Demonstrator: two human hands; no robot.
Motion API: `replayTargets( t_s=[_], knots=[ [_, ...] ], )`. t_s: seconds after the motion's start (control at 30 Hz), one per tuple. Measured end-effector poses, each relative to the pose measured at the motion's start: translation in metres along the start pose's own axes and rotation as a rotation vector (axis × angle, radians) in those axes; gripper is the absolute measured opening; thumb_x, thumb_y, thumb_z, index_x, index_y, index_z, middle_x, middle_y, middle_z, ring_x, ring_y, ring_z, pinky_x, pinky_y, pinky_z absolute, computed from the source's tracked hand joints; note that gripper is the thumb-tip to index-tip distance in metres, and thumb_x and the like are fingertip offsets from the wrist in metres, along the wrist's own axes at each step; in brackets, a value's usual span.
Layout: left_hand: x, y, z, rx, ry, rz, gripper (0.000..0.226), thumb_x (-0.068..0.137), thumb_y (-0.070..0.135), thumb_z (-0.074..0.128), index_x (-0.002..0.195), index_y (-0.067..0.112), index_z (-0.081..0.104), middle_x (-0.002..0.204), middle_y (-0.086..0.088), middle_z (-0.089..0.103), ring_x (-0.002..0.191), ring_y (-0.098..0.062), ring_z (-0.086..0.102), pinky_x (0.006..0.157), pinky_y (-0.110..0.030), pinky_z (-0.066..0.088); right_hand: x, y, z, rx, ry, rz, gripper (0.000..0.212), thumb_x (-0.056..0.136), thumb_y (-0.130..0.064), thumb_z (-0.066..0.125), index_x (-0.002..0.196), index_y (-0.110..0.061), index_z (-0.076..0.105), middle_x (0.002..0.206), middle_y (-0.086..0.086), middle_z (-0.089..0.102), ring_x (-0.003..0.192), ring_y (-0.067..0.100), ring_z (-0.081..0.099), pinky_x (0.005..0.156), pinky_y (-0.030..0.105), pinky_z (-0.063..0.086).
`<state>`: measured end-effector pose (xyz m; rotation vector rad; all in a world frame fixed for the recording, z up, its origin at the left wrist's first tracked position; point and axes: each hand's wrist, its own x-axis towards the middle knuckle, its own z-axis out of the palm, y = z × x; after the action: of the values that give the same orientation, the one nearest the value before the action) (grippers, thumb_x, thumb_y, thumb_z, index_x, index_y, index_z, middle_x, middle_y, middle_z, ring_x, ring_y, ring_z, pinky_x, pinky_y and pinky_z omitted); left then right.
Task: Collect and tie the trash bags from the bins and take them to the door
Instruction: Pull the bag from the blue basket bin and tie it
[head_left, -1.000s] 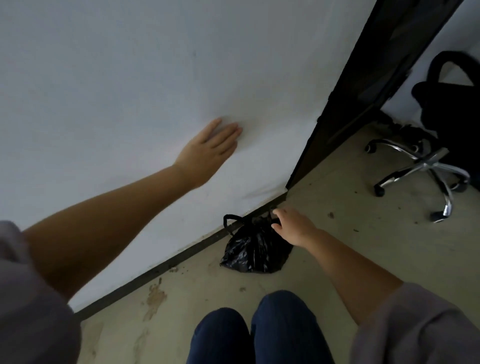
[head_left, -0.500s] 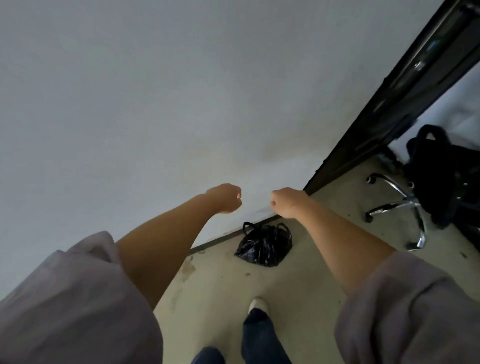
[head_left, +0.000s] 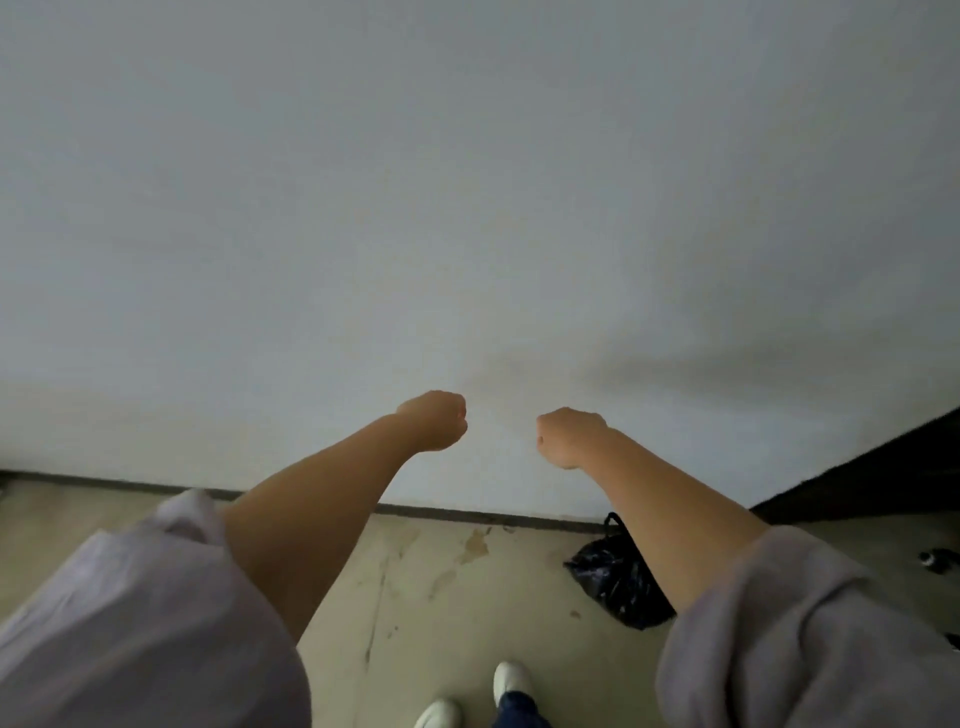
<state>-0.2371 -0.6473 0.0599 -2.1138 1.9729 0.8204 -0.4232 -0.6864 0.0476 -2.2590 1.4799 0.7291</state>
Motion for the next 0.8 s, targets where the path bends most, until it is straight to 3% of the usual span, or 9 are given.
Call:
replayTargets(
  t_s=[0.1,0.2,0.27,0.4,0.67,0.8],
  knots=[
    [-0.029,-0.045,-0.005,-0.112,0.071,-0.169,0.035,0.096,0.017,0.036,0.123,0.007,0.055,0.126,-0.012,0.059,0.113,-0.029,0.055,0.094,-0.037,0.046,0.022,-0.047,-0.014,-0.112,-0.04,-0.142,0.027,0.09,-0.001,0.033,0.067,-0.008,0.045,0.066,0.004,0.043,0.056,0.019,0.038,0.051,0.026,0.026],
    [-0.071,-0.096,0.001,-0.248,0.158,-0.376,0.036,0.095,0.021,0.038,0.126,0.013,0.054,0.129,-0.009,0.057,0.115,-0.028,0.054,0.094,-0.035,0.044,0.041,-0.107,-0.026,-0.251,-0.099,-0.287,0.03,0.092,-0.006,0.033,0.106,-0.005,0.059,0.102,0.01,0.059,0.085,0.025,0.057,0.067,0.029,0.041],
    [-0.105,-0.127,0.012,-0.325,0.199,-0.511,0.035,0.095,0.02,0.039,0.124,0.012,0.055,0.128,-0.01,0.057,0.115,-0.028,0.055,0.094,-0.034,0.044,0.047,-0.149,-0.027,-0.334,-0.077,-0.382,0.034,0.093,-0.007,0.034,0.116,-0.006,0.058,0.116,0.011,0.059,0.097,0.028,0.059,0.073,0.03,0.042],
    [-0.187,-0.17,0.051,-0.455,0.266,-0.751,0.033,0.096,0.021,0.04,0.12,0.009,0.058,0.125,-0.011,0.059,0.114,-0.029,0.056,0.093,-0.033,0.045,0.034,-0.233,-0.015,-0.512,-0.028,-0.637,0.032,0.094,-0.01,0.033,0.115,-0.009,0.056,0.117,0.009,0.059,0.095,0.026,0.058,0.071,0.031,0.041],
    [-0.356,-0.221,0.135,-0.761,0.463,-1.196,0.026,0.093,0.017,0.044,0.105,0.007,0.065,0.11,-0.012,0.065,0.108,-0.029,0.06,0.089,-0.032,0.047,-0.036,-0.404,0.041,-0.76,-0.023,-0.988,0.032,0.095,-0.019,0.035,0.117,-0.009,0.055,0.126,0.012,0.055,0.11,0.032,0.056,0.089,0.038,0.046],
    [-0.426,-0.252,0.167,-0.857,0.583,-1.339,0.028,0.092,0.013,0.046,0.109,0.003,0.066,0.114,-0.016,0.066,0.106,-0.031,0.061,0.092,-0.033,0.048,-0.079,-0.486,0.071,-0.829,0.011,-1.153,0.031,0.093,-0.022,0.039,0.114,-0.01,0.058,0.123,0.012,0.059,0.107,0.031,0.059,0.081,0.032,0.048]
  ],
)
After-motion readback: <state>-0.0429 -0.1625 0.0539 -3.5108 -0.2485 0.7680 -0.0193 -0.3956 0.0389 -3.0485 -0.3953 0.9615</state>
